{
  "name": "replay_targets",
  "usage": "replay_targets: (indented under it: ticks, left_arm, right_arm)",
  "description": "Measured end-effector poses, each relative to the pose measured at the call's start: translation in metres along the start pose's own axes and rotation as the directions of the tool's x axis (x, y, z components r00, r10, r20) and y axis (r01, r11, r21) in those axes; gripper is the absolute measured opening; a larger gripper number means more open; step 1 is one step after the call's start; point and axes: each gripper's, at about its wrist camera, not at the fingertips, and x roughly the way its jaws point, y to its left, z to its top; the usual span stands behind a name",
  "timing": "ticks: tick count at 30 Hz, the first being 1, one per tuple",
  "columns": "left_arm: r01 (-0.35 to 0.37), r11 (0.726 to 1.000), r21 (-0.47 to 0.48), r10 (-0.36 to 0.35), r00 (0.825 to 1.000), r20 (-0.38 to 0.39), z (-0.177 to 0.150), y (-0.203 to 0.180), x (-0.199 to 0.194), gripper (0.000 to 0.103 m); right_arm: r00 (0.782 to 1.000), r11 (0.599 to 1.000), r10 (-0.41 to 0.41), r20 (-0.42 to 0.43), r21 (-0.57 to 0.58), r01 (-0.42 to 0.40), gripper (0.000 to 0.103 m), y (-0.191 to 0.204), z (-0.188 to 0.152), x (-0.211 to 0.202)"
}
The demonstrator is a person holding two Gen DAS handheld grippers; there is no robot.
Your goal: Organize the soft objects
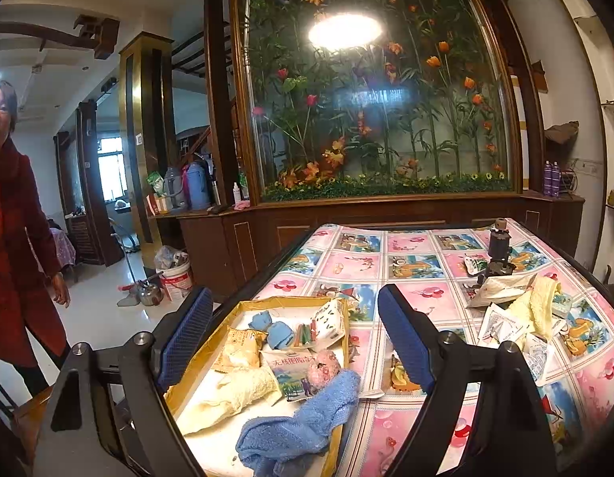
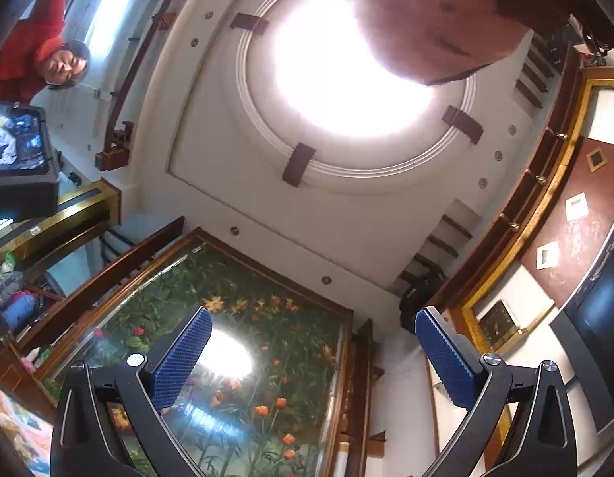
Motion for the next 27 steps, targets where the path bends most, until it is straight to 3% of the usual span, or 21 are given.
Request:
replay_targets:
  ticks: [3,5,8,10,12,17,27]
  left_arm:
    - [-0.115,0.993,0.028,0.112,0.99,0.088,-0.002,-0.006,-0.009,0.086]
    - [-0.192,0.98,0.047,0.181,0.969,0.166,-0.002,-0.01,-0.018,0.088]
    - [-0.271,0.961,0.046,0.249,0.93,0.27,-0.004,-0.014,-0.03,0.103]
    - [-0.302,0.952,0.046,0.27,0.901,0.341,-0.007,-0.017,-0.037,0.103]
    - [-0.319,0.945,0.069,0.273,0.888,0.371,-0.009,-0.021,-0.037,0.103]
    - [-0.297,0.948,0.11,0.244,0.906,0.347,-0.011,-0.025,-0.03,0.103]
    - [-0.257,0.965,0.045,0.237,0.936,0.259,-0.01,-0.012,-0.022,0.103]
  right_arm:
    - [0.998,0.999,0.039,-0.043,-0.008,-0.04,0.103,0.001,-0.001,-0.006]
    - [0.994,0.997,0.069,-0.085,-0.011,-0.07,0.103,-0.005,0.004,-0.006]
    - [0.986,0.995,0.095,-0.14,-0.002,-0.096,0.103,-0.005,0.006,-0.003]
    - [0.98,0.994,0.108,-0.166,0.008,-0.108,0.103,-0.003,0.003,-0.002]
    - [0.971,0.991,0.135,-0.2,0.004,-0.137,0.103,0.002,-0.005,0.002]
    - [0.953,0.982,0.18,-0.243,-0.017,-0.19,0.103,0.009,-0.023,0.006]
    - [0.924,0.967,0.229,-0.306,-0.037,-0.252,0.103,0.024,-0.042,0.012]
